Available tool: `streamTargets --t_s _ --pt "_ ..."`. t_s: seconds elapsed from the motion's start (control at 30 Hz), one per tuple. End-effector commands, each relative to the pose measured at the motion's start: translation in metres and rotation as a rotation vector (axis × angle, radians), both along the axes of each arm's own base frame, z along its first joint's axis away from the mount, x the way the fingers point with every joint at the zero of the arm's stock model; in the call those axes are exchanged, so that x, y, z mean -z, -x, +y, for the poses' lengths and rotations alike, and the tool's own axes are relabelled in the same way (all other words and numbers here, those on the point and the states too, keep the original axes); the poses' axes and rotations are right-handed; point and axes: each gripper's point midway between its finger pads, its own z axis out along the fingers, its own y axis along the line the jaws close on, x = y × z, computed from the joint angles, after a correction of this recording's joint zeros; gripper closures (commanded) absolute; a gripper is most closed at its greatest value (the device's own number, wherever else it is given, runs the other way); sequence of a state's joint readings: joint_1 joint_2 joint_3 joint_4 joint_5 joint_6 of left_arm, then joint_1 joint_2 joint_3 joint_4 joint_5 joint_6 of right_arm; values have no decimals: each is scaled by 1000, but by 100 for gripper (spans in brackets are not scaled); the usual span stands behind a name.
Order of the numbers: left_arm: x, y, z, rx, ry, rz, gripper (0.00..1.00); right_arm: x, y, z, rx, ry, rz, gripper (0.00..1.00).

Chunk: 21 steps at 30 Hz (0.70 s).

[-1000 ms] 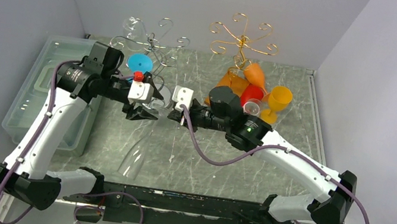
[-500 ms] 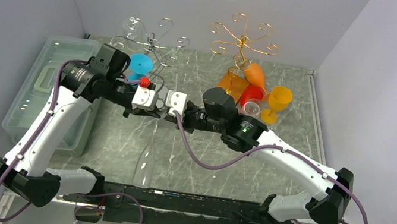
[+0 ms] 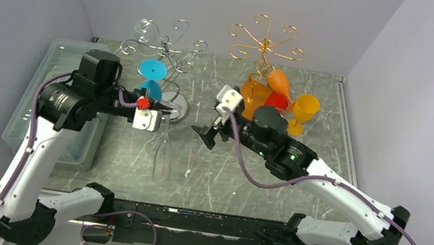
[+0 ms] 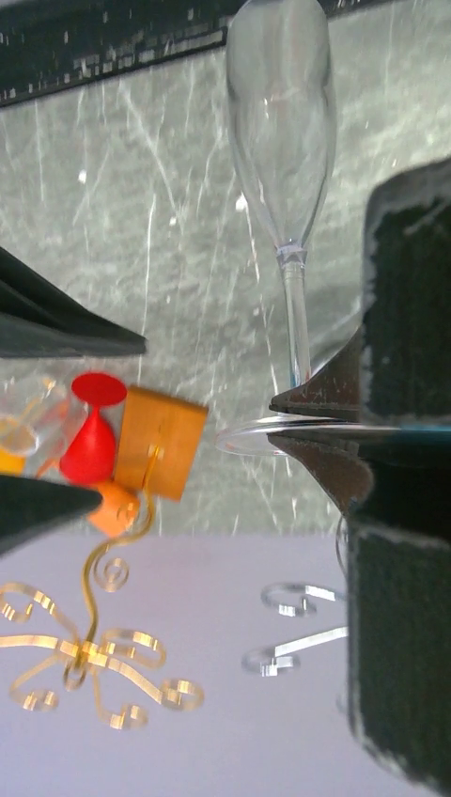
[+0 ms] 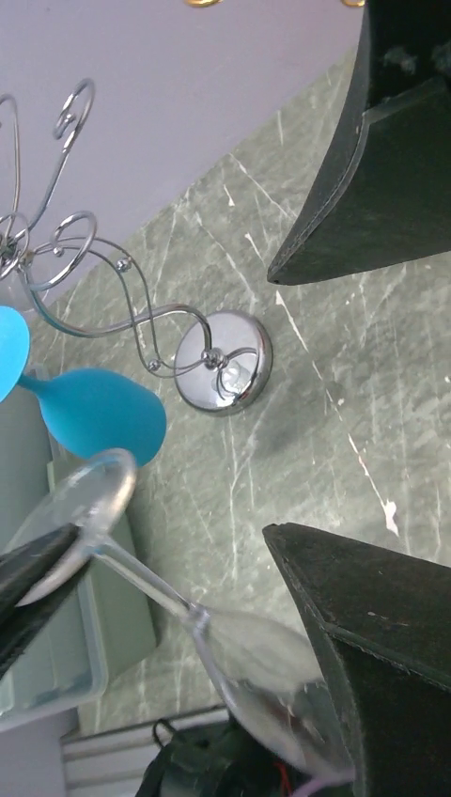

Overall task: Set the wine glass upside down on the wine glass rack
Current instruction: Turn the wine glass upside down at the wine rack.

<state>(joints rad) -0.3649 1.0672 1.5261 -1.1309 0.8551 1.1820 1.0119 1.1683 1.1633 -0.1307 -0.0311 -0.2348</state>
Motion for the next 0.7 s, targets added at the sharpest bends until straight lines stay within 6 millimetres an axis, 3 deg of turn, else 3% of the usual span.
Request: streamTargets --t_s 0.0,0.17,0.27,0.43,0.67 --pt "-35 2 1 19 52 -244 100 -19 16 -11 -4 -169 86 0" --pt "-52 9 3 27 100 -382 100 -12 56 3 -198 -298 216 0" --pt "-58 11 3 40 119 -444 100 -7 70 13 -285 -351 267 0" --pt "-70 14 2 50 149 -520 100 3 75 35 -362 -375 321 0" --pt "-71 16 3 55 145 -540 100 12 66 57 -372 -371 317 0"
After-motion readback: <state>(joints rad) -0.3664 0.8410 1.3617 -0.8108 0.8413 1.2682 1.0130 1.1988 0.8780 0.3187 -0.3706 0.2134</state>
